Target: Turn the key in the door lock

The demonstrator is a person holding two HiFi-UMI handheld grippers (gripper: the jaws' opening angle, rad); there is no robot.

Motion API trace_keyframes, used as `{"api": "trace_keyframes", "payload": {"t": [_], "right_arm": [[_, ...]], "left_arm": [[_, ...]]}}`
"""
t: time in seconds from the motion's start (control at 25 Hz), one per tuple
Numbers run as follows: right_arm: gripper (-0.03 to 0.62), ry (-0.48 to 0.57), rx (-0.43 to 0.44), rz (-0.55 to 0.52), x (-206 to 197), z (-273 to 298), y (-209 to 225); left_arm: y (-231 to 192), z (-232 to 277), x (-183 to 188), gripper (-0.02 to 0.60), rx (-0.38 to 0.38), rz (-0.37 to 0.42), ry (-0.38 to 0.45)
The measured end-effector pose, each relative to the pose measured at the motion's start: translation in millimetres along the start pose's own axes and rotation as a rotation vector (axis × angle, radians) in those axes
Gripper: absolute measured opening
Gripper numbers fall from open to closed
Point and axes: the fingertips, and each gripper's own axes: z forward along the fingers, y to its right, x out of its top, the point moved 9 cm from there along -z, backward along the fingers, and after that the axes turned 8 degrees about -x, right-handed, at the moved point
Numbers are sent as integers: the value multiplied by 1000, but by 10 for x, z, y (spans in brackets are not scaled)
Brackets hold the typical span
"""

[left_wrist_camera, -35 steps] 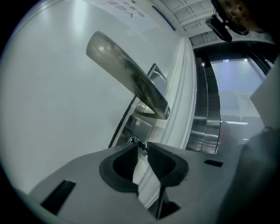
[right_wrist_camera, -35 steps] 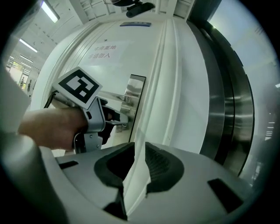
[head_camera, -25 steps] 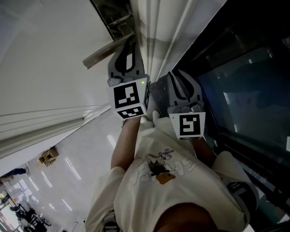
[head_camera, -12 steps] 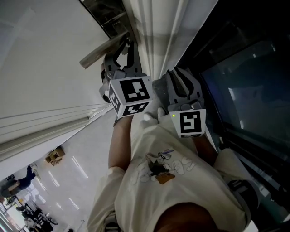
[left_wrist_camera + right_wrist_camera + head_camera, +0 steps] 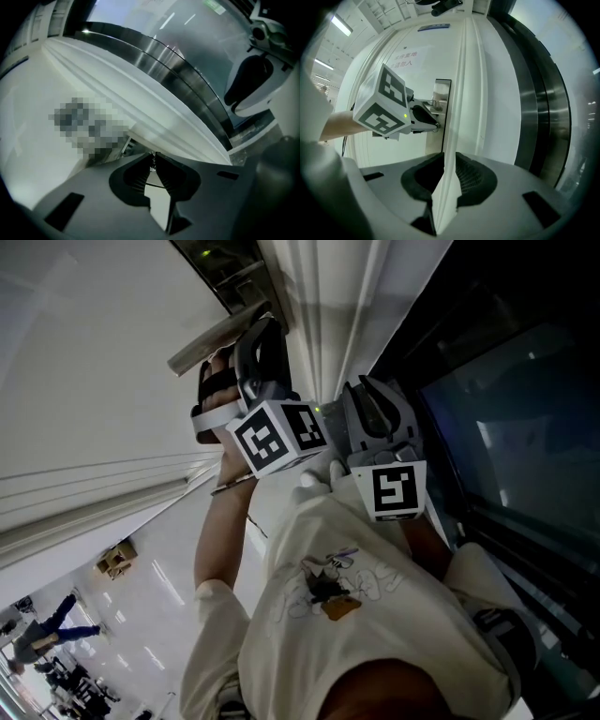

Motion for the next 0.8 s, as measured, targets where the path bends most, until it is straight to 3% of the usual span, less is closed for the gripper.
{"api": "trace_keyframes", "payload": {"t": [0.24, 0.36, 0.52, 0.8], "right_arm": [[78, 3, 9, 7, 0, -13, -18], [78, 9, 10, 9, -1, -28, -27], [78, -9, 11, 2, 9, -74, -32], [78, -13, 13, 10, 9, -114, -47]], "left_arm": [[77, 15, 10, 32, 22, 270, -59], [89, 17, 11, 29, 11, 349, -76], [86, 3, 20, 26, 22, 394, -72], [77, -25, 23, 29, 49, 374, -47]]}}
